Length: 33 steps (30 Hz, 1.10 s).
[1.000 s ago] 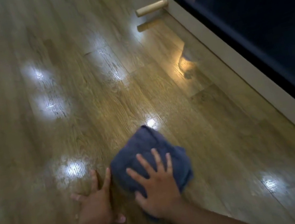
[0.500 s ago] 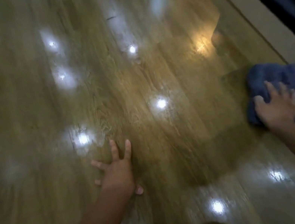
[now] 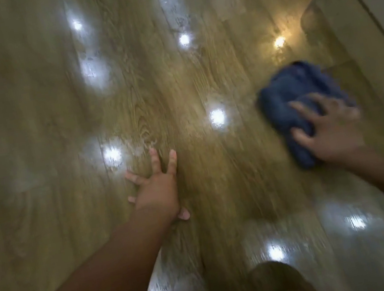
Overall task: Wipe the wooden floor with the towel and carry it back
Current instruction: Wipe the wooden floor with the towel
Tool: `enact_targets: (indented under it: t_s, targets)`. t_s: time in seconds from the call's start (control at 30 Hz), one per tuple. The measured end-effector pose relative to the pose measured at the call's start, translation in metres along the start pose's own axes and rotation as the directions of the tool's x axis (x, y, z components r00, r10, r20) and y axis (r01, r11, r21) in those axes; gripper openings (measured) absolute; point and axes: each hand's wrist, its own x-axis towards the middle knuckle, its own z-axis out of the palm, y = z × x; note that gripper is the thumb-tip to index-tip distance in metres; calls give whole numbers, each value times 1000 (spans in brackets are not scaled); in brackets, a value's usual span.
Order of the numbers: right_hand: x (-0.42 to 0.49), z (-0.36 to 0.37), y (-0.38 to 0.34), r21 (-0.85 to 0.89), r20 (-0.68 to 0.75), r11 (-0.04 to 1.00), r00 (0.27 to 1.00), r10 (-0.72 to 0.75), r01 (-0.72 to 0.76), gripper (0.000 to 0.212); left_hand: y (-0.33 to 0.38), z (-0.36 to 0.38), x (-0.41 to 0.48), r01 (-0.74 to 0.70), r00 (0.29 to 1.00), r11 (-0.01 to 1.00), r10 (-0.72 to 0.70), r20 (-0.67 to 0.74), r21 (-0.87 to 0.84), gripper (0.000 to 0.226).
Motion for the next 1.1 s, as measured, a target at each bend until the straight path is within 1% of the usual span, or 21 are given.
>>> enact_targets:
  t_s: [0.07,0.1,0.17,0.23,0.27,0.3,0.33,0.37,0.4,0.43,0.47,0.5,0.53,0.6,0.67,0.73,0.77,0.83,0.9,1.03,1.1]
  targets:
    - [10,-11,66,-18,28,929,928,371,-370,72,5,-4,0,-16,1000,1000,16,1,18,144]
    - [18,-14,78,-23,61,879,877,477,-476,78,5,-6,1,-23,1000,1000,23,6,3,144]
    - [35,-13,65,7,119,804,799,590,-595,80,6,-7,-1,-16,1000,999,17,20,-50,145]
    - [40,-11,9,71,76,721,724,685,-690,71,6,-6,1,-8,1000,1000,9,28,-26,145]
    - [33,-8,-28,75,41,733,736,675,-676,65,6,-6,3,-8,1000,1000,8,26,-28,145]
    - [22,-5,-68,80,24,788,791,611,-611,60,7,-5,3,-8,1000,999,8,18,-41,145]
    - [10,-3,-108,84,22,874,877,479,-479,57,8,-4,4,-7,1000,999,7,7,-39,146]
    - [-1,-2,-147,86,30,955,959,281,-282,57,8,-4,3,-5,1000,999,5,-4,-32,146]
    - [-14,-1,-177,82,35,995,998,47,-50,57,7,-3,4,-11,1000,1000,11,-10,-25,146]
    - [-24,1,-200,72,40,982,983,-179,175,58,4,-1,5,-20,1000,1000,20,-8,-18,146]
    - [-27,1,-210,63,59,941,939,-337,334,59,1,0,6,-26,1000,1000,26,-9,12,147]
    - [-22,-1,-203,74,71,907,905,-419,414,60,1,-1,7,-33,999,997,34,-11,76,149]
    - [-13,-2,-186,89,62,896,896,-440,434,60,0,-3,7,-38,999,988,41,-16,150,152]
    - [5,0,-134,82,67,943,942,-329,324,60,-1,-16,5,-60,994,956,85,-75,287,146]
    - [25,-1,-70,18,53,999,997,-48,47,60,2,-55,20,-86,978,942,142,-153,325,135]
    - [48,0,-8,-20,38,977,977,212,-211,59,7,-109,45,-37,984,966,81,-161,258,145]
    - [58,-1,17,-42,42,957,956,290,-288,60,10,-130,56,-17,988,980,46,-145,199,154]
    - [76,-1,49,-62,77,935,933,352,-348,66,10,-151,83,-25,998,985,35,-56,170,169]
    - [90,0,55,-20,67,914,912,405,-405,73,9,-159,100,-14,1000,985,13,5,171,172]
    - [104,-7,-12,154,83,822,836,542,-549,67,15,-160,106,59,996,989,-68,62,137,170]
    - [99,-8,-78,202,35,895,916,399,-397,61,16,-158,117,83,988,983,-102,113,165,172]
